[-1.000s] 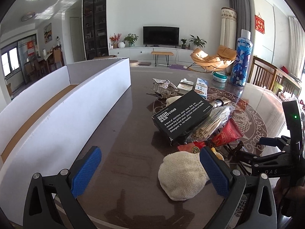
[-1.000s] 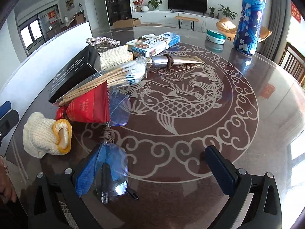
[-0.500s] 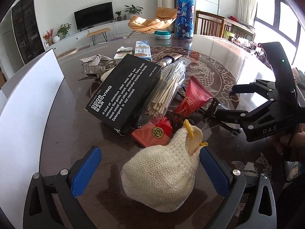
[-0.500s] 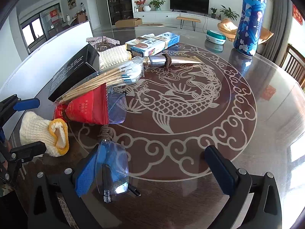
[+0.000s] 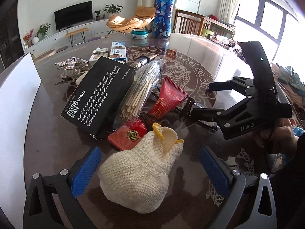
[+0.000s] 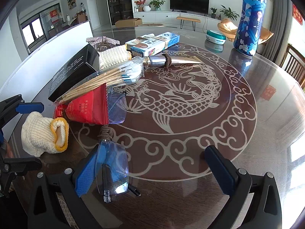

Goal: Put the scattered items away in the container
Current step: 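Reach the left tool to the cream knitted glove while the right tool reaches the clear safety glasses, then close the left tool on the cream knitted glove and lift it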

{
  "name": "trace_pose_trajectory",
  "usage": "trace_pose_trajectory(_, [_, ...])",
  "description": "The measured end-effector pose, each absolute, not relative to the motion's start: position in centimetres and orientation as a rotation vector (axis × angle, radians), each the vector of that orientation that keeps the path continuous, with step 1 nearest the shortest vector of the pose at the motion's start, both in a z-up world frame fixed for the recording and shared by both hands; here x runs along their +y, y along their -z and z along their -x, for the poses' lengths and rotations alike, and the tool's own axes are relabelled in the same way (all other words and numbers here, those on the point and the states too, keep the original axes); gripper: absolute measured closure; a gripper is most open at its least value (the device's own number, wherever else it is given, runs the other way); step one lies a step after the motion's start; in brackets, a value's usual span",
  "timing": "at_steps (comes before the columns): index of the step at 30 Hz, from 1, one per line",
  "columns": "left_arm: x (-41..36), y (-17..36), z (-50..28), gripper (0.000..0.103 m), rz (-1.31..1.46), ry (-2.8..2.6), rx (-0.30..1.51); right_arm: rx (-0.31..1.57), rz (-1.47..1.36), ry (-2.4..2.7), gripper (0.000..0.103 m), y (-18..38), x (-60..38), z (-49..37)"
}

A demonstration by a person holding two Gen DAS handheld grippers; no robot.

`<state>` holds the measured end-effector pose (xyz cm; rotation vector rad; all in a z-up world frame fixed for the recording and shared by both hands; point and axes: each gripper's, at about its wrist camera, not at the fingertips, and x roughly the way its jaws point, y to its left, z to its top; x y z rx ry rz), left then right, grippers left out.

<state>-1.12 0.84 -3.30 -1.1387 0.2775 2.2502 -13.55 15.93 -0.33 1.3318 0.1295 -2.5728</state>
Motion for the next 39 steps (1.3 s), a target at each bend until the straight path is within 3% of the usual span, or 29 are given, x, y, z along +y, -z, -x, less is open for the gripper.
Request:
trace_pose_trajectory(12, [1.3, 5.2, 2.9, 0.000, 1.241, -2.283, 0.379, 0.129, -1.331, 2.574, 0.000, 0.4, 16.0, 13.6])
trace_pose_trajectory(39, [-3.8, 5.6, 4.7, 0.000, 1.340, -2.558, 0.185, 0.128, -1.330, 2.576, 0.000, 0.4, 15.9, 13.5])
